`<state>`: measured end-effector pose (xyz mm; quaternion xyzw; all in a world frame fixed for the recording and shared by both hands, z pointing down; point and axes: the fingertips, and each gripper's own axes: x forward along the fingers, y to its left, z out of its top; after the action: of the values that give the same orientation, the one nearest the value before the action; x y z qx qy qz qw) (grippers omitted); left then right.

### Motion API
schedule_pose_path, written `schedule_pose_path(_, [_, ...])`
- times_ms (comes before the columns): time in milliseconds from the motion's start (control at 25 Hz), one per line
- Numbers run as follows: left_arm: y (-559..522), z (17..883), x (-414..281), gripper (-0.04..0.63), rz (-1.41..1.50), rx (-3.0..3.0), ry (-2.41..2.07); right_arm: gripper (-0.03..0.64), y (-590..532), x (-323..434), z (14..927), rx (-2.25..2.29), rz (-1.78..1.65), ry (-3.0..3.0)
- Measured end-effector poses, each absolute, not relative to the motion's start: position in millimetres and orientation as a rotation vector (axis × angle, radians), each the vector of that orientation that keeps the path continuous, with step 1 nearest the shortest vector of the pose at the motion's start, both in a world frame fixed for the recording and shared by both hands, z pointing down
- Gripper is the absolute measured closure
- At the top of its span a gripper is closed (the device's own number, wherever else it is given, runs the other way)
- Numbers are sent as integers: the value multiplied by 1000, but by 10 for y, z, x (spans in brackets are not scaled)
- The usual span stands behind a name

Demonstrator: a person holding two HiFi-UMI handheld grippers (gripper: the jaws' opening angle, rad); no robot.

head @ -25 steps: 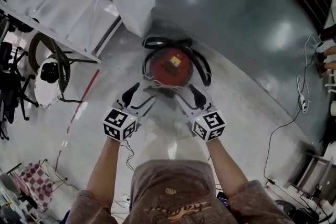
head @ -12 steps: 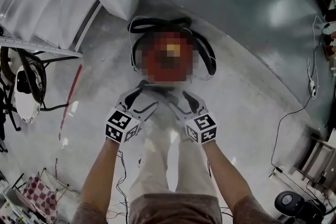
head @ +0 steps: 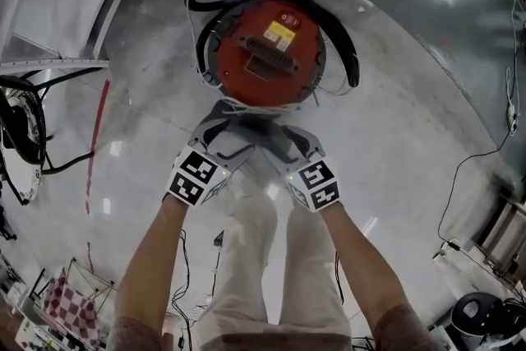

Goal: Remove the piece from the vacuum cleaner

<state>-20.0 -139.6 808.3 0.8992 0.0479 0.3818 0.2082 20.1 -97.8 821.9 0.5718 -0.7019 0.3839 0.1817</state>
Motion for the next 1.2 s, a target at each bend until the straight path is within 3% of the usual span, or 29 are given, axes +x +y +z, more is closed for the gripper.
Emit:
schedule_pose_path(360, [-1337,8505,-147,307,1249,2503,300,377,-930,82,8659,1497,1109,-1952])
schedule_pose_path(600, [-1339,8597,-97,362,1306,2509,358,393,-946,41,8697,1449,1119,-1940])
schedule_pose_path(880, [-1286,8674,-68,394,1350,2486,428,464,-952,15,8727,1458,1155,-1948])
schedule_pose_path(1200, [-1279,8677,-90,413,1345,2454,392,486,-953,10,8733,1468,1160,-1936])
